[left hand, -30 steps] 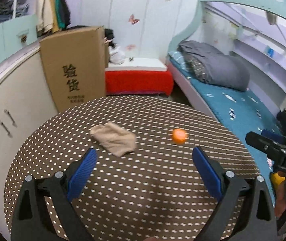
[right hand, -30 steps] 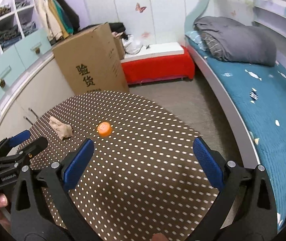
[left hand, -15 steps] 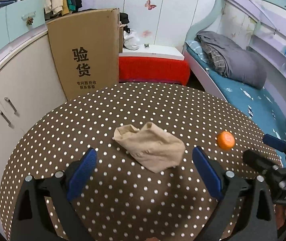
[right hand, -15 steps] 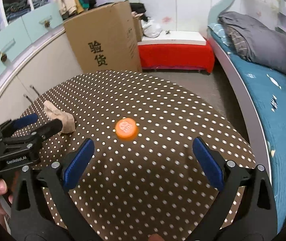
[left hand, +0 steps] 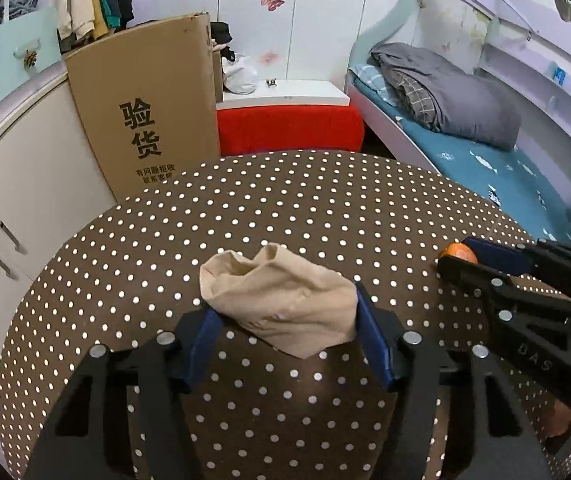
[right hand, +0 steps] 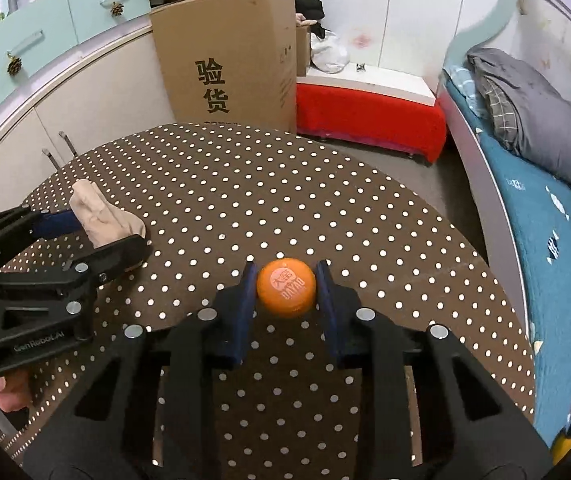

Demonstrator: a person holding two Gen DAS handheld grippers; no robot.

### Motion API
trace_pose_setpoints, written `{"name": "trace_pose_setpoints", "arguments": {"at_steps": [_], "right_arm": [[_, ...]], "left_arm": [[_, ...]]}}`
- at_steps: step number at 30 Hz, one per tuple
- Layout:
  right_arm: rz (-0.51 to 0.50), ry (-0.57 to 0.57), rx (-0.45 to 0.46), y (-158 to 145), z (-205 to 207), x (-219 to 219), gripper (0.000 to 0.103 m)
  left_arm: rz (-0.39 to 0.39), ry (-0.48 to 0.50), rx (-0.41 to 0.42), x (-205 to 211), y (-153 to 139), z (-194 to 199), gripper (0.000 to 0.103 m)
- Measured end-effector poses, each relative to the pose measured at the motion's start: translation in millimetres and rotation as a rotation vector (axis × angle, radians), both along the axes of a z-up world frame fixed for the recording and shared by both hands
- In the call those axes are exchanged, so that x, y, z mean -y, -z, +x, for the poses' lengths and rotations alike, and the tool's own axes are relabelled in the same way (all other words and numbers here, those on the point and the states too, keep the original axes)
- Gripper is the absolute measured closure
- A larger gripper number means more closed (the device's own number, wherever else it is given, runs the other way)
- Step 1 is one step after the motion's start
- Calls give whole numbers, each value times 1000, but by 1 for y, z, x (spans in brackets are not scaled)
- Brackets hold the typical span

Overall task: Collect trash
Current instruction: 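Grasp the orange ball with the right tool while the left grasps the beige cloth, then carry the orange ball and beige cloth over the wastebasket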

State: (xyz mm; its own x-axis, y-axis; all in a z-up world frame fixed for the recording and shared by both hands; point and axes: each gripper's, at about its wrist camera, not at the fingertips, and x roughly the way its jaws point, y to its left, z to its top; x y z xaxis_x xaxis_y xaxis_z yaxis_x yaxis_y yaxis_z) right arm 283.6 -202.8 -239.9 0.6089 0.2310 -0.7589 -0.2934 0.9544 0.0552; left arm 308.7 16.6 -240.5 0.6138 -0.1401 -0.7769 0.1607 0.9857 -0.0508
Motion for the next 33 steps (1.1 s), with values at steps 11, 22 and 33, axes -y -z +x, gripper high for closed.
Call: {"name": "trace_pose_setpoints", "arguments": {"at_steps": [11,22,33], "right_arm": [[109,53,34,-31,-53,42,74],[215,87,175,-92,-127,118,74],[270,207,298,-128,-179,203,74]], "left_arm": [[-57,-12,33,0,-23,-52,43],[-78,76,131,52,-75,-109,43],[-110,224,191,134,-114,-139,43]]}}
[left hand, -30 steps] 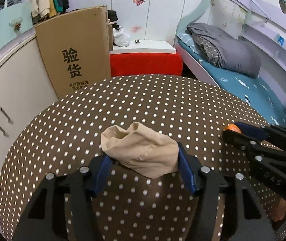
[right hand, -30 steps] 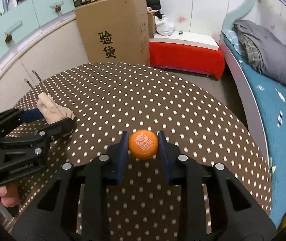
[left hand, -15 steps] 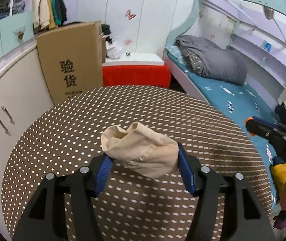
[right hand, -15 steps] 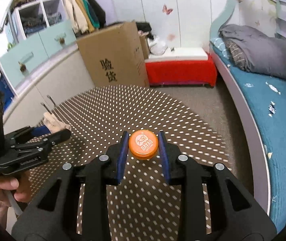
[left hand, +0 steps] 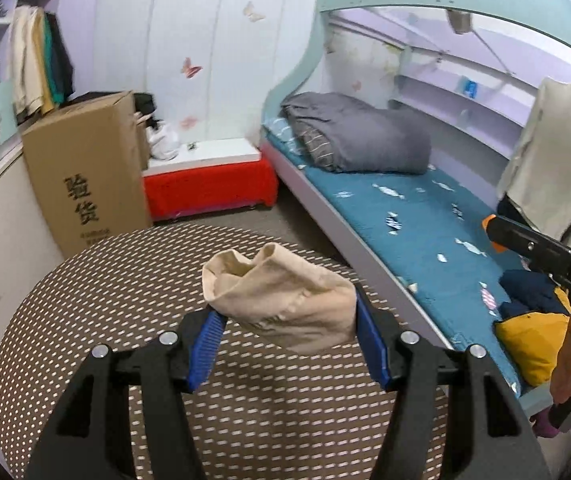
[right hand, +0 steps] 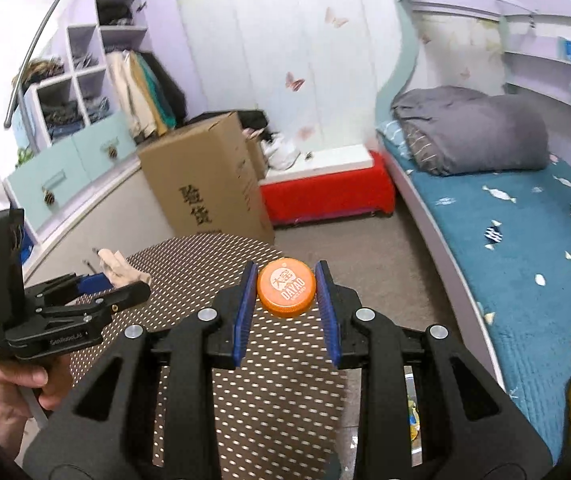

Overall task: Collect trash
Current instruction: 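Carry the orange ball and beige cloth over the wastebasket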

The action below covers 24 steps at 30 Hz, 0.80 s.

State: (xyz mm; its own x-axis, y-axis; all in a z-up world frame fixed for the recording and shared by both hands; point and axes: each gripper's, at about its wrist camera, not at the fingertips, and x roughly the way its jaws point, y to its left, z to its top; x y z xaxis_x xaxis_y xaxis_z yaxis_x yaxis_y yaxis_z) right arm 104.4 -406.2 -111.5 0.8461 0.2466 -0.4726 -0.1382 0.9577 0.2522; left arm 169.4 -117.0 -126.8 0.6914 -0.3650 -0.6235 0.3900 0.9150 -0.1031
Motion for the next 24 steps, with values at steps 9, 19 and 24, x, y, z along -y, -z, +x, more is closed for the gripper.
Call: {"name": "trace_pose_setpoints", "arguments": {"at_steps": [9,19,24], "right_arm": [[67,154,1,9,-25,79,74],[167,292,-117,68,-19,156,73],[224,333,-203,109,-8,184,73]], "left_arm": [[1,130,29,77,-12,-10,43],[68,269,-69,176,25,2,43],[137,317,-167,220,64,15,43]]}}
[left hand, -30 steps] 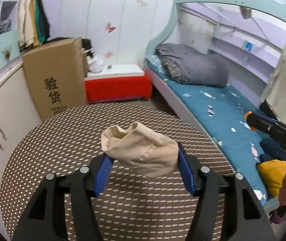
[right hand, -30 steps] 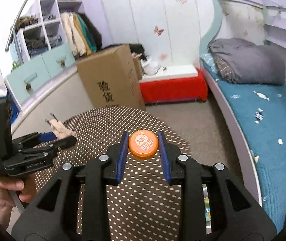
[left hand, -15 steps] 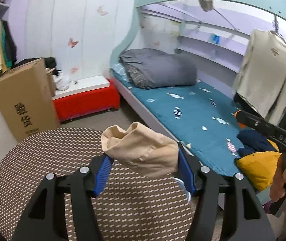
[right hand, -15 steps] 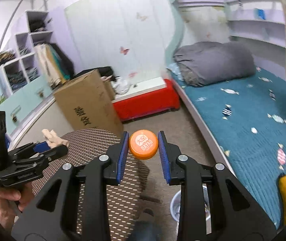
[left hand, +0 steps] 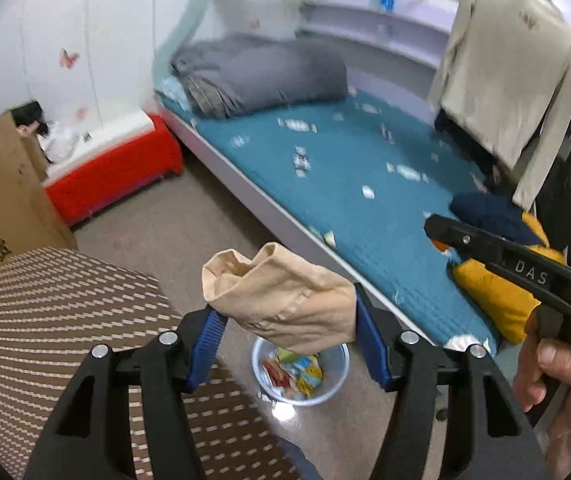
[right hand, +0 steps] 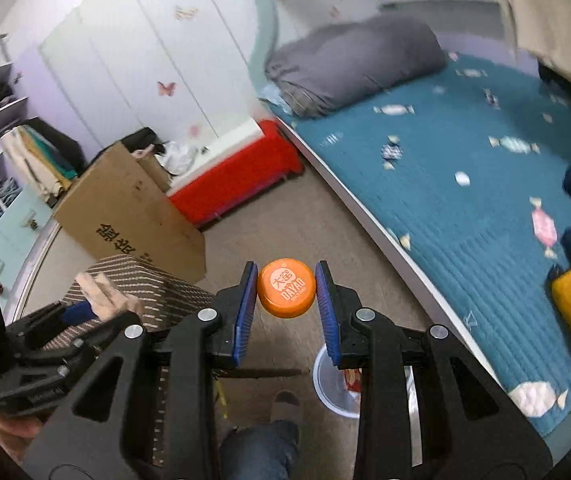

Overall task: Collect trash
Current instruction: 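Carry the orange ball and beige cloth over the wastebasket, then open both tools to drop the ball and cloth into the wastebasket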

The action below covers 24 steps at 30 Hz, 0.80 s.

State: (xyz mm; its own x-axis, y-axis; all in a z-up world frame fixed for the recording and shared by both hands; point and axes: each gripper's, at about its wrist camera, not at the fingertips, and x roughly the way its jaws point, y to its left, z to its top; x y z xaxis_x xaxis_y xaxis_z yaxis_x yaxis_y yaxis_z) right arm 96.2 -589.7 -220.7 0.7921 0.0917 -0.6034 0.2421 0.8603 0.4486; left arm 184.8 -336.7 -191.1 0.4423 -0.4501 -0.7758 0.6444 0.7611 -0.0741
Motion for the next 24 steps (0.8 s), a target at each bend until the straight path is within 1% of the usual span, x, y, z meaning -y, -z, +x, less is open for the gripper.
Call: {"name": "trace_pose_setpoints", "arguments": {"at_steps": [4,6,14,16,17,18,19,20,22,23,24], "right_arm": [[40,9,-61,31,10,15,73],[65,17,-92,47,15,21,73],[144,15,-175,94,37,36,73],[157,5,-191,102,43,37,73],[169,-3,-201,108,45,38,73],[180,-6,-210,112,48,40,64],[197,-3,-219,117,49,41,42],[226,16,-232,124,50,45,36],[267,36,-237,130,48,48,34],[282,41,-240,132,48,49,32],[302,50,-244,135,46,51,24]], "left_arm": [[64,30,-57,32,33,8,43],[97,43,-71,45,46,12,43],[192,75,-130,76,85,30,43],[226,98,-149,83,95,32,41],[245,112,-172,86,100,33,36],[264,128,-191,91,104,33,31],[283,126,-183,94,105,34,18],[302,117,-166,94,106,34,12],[313,101,-138,95,104,36,11],[313,95,-140,95,103,37,10],[309,83,-147,93,102,38,10]]}}
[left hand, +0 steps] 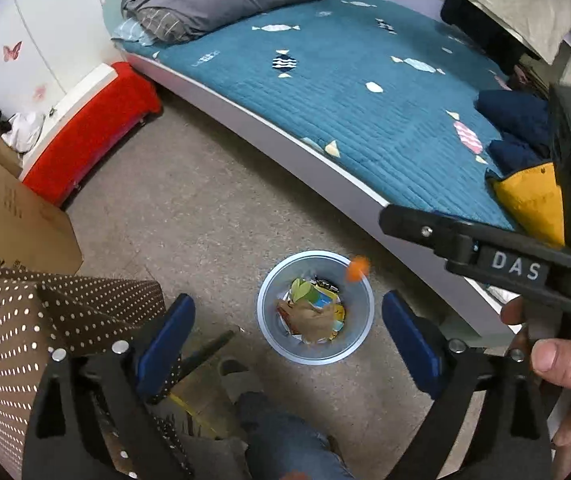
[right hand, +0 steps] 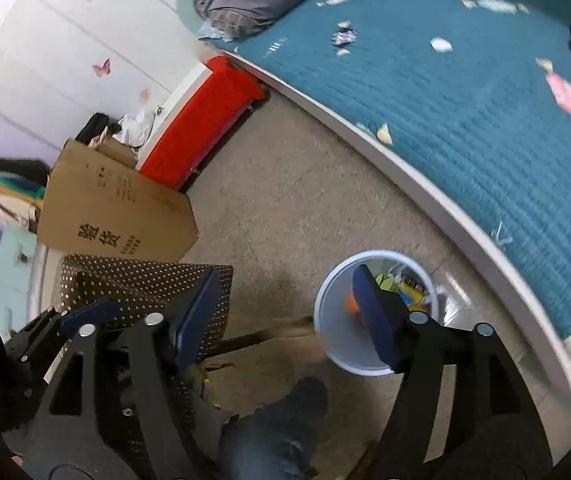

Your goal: Collect trash

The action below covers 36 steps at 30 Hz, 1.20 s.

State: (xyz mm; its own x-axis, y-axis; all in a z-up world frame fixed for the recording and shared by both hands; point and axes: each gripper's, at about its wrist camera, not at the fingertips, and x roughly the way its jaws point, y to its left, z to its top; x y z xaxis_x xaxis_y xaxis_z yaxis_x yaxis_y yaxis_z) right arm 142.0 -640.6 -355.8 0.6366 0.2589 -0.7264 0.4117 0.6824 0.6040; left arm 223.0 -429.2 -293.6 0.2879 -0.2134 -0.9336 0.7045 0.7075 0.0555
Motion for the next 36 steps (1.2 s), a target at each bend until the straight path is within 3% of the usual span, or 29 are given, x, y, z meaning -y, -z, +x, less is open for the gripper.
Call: {"name": "trace_pose_setpoints", "arguments": {"at_steps": [2,4,13,17,24,29,36], "right_arm": [[18,17,3,1,-4,3,19],[23,25,1,-1,-8,4,7],[-68,58,-4,-36,-32,-12,6],[-102,37,28,-62,-45,-30,6],[-239,-20,124,-139,-74,-78,6],[-363,-66,219,-200,-103,-129,6],[-520,-118,352,-263,-145,-200,6]], "left_arm": [[-16,-16,-2,-5,-3,2,10],[-38,-31,12,-8,-10,1,10],[-172,-78,114,-46,-67,-29,10],[-229,-96,214,-71,-99,-56,9],[-316,-141,441,-129,-155,-111,8],[-342,-241,530,-177,-186,-146,8],[-389,-404,626,-250,-225,-197,8]]}}
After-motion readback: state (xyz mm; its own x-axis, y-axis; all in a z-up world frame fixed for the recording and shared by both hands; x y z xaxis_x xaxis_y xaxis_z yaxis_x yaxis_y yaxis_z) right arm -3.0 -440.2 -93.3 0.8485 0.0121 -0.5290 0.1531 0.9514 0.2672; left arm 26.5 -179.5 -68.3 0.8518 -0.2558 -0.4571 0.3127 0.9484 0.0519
